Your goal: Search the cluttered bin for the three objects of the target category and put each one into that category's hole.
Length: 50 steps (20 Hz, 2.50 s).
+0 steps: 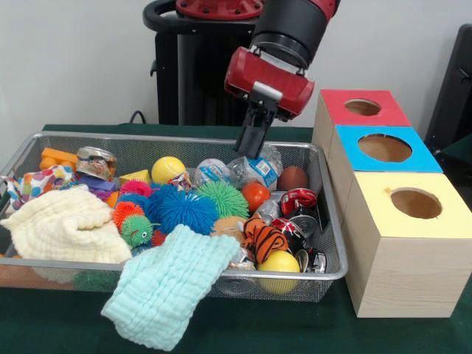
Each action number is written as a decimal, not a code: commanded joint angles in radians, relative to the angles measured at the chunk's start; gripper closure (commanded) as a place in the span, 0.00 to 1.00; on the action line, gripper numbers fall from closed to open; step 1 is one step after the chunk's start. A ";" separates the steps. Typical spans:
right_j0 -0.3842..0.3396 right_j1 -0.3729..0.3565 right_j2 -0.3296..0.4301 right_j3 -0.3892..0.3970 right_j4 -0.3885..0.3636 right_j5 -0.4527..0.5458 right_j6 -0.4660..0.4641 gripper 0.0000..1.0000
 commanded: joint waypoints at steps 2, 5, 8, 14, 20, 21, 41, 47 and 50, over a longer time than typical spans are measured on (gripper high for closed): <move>0.039 0.157 0.071 0.003 0.089 -0.182 0.156 1.00; 0.049 0.192 0.071 0.006 0.131 -0.225 0.153 1.00; 0.048 0.222 0.082 0.009 0.154 -0.267 0.158 1.00; 0.032 0.271 0.111 0.017 0.168 -0.343 0.190 1.00; 0.039 0.285 0.102 0.020 0.172 -0.364 0.188 0.00; 0.041 0.288 0.099 0.019 0.174 -0.364 0.184 0.00; 0.064 0.408 0.102 -0.023 0.270 -0.464 0.172 0.00; 0.037 0.474 0.132 -0.067 0.286 -0.530 0.183 0.00; 0.029 0.499 0.135 -0.085 0.284 -0.542 0.172 0.00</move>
